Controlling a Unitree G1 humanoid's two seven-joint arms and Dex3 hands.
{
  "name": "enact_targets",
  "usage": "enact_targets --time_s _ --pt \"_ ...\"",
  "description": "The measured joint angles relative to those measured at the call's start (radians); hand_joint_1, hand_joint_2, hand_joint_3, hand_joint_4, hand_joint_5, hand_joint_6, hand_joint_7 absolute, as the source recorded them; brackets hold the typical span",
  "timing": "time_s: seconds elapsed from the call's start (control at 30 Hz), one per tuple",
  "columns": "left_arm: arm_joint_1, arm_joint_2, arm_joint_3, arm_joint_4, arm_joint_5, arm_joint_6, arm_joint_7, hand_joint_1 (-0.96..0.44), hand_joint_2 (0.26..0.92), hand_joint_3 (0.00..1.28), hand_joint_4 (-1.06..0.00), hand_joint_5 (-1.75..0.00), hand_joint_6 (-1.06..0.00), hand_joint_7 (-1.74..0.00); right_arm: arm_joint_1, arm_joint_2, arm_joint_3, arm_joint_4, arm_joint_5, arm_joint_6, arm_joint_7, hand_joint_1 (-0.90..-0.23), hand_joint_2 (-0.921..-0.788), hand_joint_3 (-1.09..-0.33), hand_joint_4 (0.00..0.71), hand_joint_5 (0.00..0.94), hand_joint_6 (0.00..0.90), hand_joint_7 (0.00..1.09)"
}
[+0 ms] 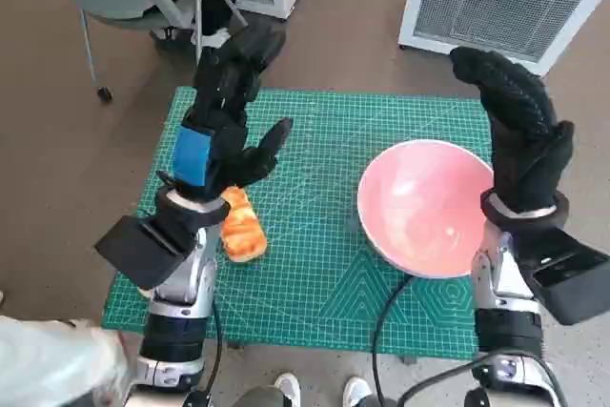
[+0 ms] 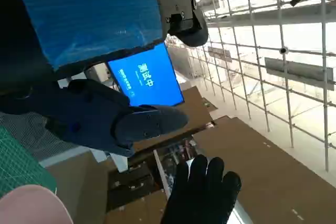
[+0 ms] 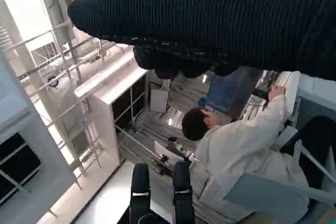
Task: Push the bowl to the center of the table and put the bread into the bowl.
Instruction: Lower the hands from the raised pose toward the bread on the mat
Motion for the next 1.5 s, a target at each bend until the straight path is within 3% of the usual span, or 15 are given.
enact_targets --time_s 0.97,1.4,1.5 --pt "0.003 0.0 0.001 0.0 -0.021 0.001 -0.005 -0.47 0.921 0.45 -0.05 -0.48 0.0 -0.7 0.005 -0.008 -0.004 0.008 -0.01 0.009 -0.001 -0.613 -0.921 -0.742 0.345 0.0 0.287 0.16" --pt "0.022 0.0 0.002 0.0 -0.021 0.001 -0.005 -0.35 0.921 0.39 -0.06 -0.47 0.0 -0.69 0.029 -0.06 -0.056 0.014 0.023 0.006 0.011 -0.611 -0.921 -0.78 0.331 0.0 0.269 0.16" --pt "0.025 -0.001 0.003 0.0 -0.021 0.001 -0.005 -0.32 0.921 0.36 -0.07 -0.47 0.0 -0.68 0.044 -0.074 -0.08 0.015 0.024 -0.001 0.007 -0.601 -0.921 -0.803 0.324 0.0 0.158 0.37"
